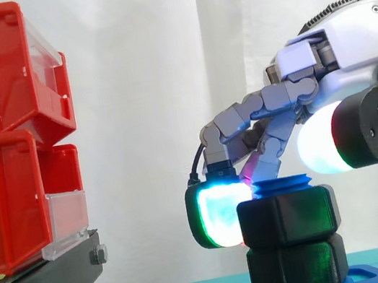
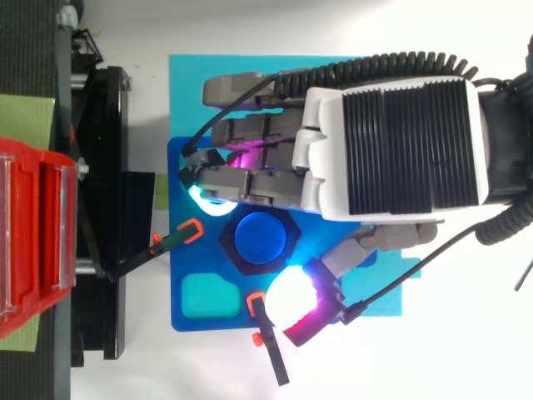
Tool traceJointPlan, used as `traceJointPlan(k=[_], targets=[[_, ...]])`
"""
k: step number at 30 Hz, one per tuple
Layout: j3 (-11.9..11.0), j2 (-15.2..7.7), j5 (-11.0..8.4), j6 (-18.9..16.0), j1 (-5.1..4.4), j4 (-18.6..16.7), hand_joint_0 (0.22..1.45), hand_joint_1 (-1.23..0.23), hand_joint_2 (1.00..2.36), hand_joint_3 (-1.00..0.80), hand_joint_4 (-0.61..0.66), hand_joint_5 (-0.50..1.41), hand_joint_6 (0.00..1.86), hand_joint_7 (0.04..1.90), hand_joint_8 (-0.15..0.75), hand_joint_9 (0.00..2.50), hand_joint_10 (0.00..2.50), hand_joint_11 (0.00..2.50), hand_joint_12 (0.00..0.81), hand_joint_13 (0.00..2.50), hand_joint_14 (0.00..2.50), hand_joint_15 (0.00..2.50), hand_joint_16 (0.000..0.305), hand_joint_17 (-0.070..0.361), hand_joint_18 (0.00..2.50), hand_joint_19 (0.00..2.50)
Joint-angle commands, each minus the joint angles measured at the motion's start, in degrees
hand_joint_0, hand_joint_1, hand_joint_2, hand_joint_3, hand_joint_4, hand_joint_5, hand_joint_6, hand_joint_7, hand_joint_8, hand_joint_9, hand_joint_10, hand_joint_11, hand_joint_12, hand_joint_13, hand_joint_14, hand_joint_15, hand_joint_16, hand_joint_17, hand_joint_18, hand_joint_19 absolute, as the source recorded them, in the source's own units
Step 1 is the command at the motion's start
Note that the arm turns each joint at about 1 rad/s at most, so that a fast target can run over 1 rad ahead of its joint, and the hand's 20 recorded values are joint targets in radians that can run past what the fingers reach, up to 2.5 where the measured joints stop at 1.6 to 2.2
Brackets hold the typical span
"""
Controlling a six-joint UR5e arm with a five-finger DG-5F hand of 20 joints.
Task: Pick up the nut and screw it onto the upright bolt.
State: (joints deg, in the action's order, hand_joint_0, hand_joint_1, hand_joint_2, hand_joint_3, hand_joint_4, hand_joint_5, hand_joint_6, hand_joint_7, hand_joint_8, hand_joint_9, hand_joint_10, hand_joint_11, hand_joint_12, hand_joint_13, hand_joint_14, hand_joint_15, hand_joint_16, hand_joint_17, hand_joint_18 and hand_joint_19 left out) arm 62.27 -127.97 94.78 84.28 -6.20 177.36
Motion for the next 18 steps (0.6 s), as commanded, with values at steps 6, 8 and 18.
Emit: traceJointPlan(k=[6, 8, 18], targets=[[0.04, 0.0, 0.14, 0.0, 0.31, 0.01, 0.48, -0.28, 1.0, -0.5, 0.1, 0.0, 0.66, 1.42, 0.258, 0.91, 0.0, 0.0, 0.211, 0.8, 0.0, 0.0, 0.027, 0.061, 0.39, 0.0], [-0.05, 0.0, 0.14, 0.0, 0.4, 0.01, 0.48, -0.28, 1.0, -0.5, 0.1, 0.0, 0.67, 1.4, 0.259, 0.96, 0.0, 0.0, 0.205, 0.83, 0.0, 0.0, 0.027, 0.06, 0.42, 0.0], [0.04, 0.0, 0.14, 0.0, 0.75, 0.27, 0.49, -0.28, 1.0, -0.5, 0.07, 0.02, 0.72, 1.22, 0.242, 1.24, 0.0, 0.0, 0.155, 1.04, 0.0, 0.03, 0.022, 0.049, 0.63, 0.06]])
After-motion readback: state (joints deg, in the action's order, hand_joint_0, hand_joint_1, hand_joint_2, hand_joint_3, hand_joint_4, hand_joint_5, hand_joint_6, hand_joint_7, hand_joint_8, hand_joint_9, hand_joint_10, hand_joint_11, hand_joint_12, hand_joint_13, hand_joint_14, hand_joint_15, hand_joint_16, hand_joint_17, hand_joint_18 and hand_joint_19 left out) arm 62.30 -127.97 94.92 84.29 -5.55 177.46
